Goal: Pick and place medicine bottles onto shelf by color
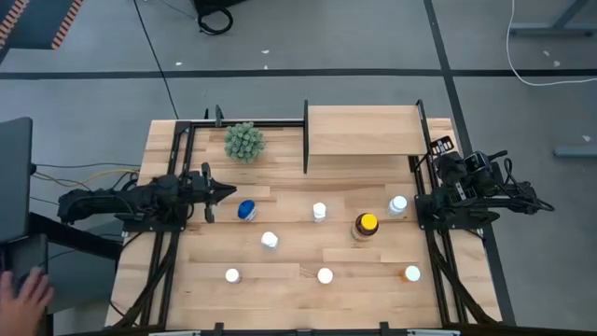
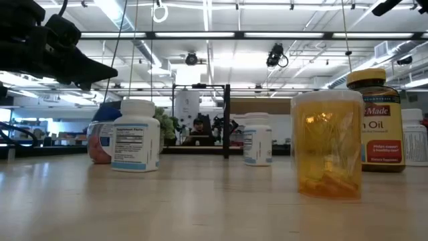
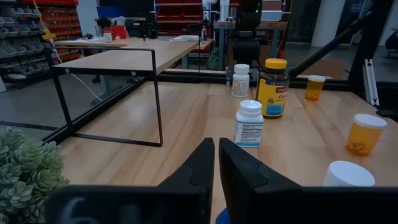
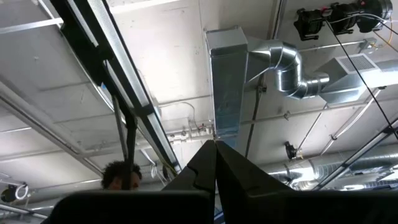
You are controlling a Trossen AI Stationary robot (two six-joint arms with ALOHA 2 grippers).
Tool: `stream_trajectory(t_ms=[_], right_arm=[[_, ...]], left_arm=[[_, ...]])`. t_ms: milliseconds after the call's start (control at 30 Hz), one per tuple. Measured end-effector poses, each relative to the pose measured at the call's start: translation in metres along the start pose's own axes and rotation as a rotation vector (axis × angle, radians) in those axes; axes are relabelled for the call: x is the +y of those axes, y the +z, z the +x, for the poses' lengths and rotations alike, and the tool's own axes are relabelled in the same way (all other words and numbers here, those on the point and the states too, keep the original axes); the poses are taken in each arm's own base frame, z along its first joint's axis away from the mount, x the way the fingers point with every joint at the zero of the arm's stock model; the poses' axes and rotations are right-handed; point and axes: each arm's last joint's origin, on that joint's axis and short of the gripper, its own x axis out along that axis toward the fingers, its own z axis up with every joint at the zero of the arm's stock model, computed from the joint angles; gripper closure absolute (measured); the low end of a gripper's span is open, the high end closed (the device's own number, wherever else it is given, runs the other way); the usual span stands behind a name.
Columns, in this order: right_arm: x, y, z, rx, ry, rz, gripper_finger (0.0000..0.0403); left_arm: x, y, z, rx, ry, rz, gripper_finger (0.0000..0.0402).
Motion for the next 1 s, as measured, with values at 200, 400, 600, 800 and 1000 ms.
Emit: stream_trajectory(t_ms=[200, 400, 600, 800, 1000], right_arm=[[0.0, 0.0, 0.0, 0.0, 0.0, 0.0, 0.039], [0.0, -0.0001, -0.0001, 0.0, 0.0, 0.0, 0.039], [0.0, 0.0, 0.0, 0.0, 0.0, 0.0, 0.039], [0.0, 0.0, 0.0, 0.0, 0.0, 0.0, 0.039], [0.0, -0.0001, 0.0, 0.0, 0.0, 0.0, 0.039]], left_arm=[[0.0, 0.0, 0.0, 0.0, 0.0, 0.0, 0.0368], [0.0, 0.0001, 0.0, 0.0, 0.0, 0.0, 0.0364], [0.0, 0.0001, 0.0, 0.0, 0.0, 0.0, 0.0373], [0.0, 0.0, 0.0, 0.0, 0.0, 0.0, 0.0368], [0.0, 0.0002, 0.0, -0.001, 0.0, 0.0, 0.0364]])
